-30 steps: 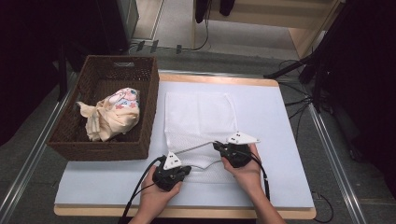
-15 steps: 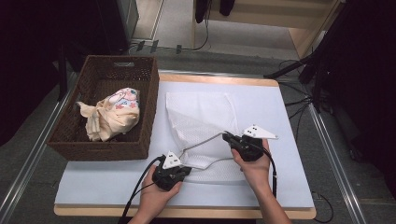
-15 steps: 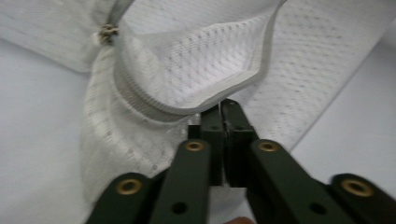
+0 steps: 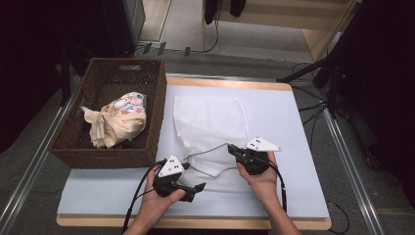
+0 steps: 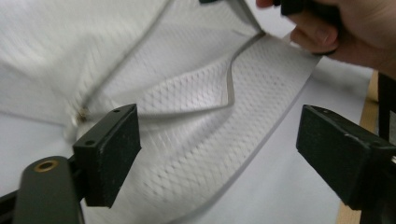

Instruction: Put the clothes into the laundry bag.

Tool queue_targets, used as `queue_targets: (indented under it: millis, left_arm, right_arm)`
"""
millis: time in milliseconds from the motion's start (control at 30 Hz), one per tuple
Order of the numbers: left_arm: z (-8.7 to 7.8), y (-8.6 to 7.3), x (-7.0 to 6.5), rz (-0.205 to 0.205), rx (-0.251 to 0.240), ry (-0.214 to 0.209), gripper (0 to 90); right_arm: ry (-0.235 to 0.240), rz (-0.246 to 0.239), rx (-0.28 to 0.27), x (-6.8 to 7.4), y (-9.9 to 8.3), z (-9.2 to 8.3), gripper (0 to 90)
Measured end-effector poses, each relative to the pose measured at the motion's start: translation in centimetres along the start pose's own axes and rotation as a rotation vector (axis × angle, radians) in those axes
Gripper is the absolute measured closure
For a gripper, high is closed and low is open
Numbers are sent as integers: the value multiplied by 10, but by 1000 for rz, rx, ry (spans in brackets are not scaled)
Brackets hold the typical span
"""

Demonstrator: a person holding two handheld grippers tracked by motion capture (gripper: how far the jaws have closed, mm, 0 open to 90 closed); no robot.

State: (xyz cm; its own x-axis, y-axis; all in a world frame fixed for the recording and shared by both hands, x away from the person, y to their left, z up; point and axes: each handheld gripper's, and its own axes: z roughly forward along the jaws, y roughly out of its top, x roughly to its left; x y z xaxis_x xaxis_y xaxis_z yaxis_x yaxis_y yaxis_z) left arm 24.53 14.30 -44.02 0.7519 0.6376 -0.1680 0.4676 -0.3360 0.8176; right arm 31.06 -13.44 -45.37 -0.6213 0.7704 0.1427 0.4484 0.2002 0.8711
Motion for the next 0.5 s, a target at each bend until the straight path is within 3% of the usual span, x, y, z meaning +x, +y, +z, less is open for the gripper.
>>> queue_targets:
  millis: [200, 367, 500]
  left_arm:
    - [-21, 14, 9, -3, -45, 33, 114]
    - [-28, 28, 18, -4, -83, 64, 58]
    - [-29, 39, 25, 0, -77, 76, 28]
  right_arm:
    - [-3, -18, -2, 0, -1, 0, 886]
    - [1, -19, -1, 1, -1, 0, 886]
    - [-1, -28, 3, 2, -2, 1, 886]
